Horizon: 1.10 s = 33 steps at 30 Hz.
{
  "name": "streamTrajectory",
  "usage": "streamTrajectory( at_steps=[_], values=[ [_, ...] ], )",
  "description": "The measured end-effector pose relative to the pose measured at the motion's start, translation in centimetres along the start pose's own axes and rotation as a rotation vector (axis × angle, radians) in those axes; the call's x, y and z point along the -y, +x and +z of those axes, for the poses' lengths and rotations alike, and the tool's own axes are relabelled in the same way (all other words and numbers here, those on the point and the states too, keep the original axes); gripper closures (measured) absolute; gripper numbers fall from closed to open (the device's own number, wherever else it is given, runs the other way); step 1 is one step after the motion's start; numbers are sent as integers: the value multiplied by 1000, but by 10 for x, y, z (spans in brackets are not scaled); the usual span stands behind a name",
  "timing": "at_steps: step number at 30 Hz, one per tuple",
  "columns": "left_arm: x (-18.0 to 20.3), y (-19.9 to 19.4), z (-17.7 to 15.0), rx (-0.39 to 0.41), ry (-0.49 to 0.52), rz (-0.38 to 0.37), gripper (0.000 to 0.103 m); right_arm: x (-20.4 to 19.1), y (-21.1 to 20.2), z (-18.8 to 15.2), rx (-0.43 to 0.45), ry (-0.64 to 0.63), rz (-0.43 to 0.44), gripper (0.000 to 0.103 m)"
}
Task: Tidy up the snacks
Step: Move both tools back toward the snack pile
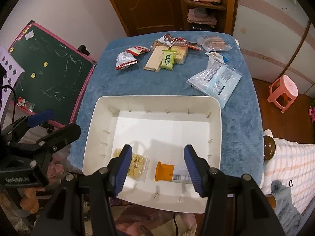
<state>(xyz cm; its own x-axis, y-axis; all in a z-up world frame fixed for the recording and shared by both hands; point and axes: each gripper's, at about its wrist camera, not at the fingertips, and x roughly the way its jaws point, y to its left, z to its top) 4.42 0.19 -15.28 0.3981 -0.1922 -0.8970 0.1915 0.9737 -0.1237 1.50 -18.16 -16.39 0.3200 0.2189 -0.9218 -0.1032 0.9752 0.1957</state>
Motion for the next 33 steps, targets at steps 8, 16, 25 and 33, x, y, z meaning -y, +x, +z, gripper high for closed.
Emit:
streamTrajectory(
  at_steps=[8,16,25,33],
  values=[
    [8,-1,23,22,20,20,1,22,-7,22,29,32,-9,47],
    [21,-17,78,124,53,56,1,53,-27,70,96,45,-50,47],
    [38,1,145,178,105,85,1,110,-44,141,182,104,-67,47],
    [52,73,184,115,158,99,1,177,22,173,99,240,-10,47]
  ],
)
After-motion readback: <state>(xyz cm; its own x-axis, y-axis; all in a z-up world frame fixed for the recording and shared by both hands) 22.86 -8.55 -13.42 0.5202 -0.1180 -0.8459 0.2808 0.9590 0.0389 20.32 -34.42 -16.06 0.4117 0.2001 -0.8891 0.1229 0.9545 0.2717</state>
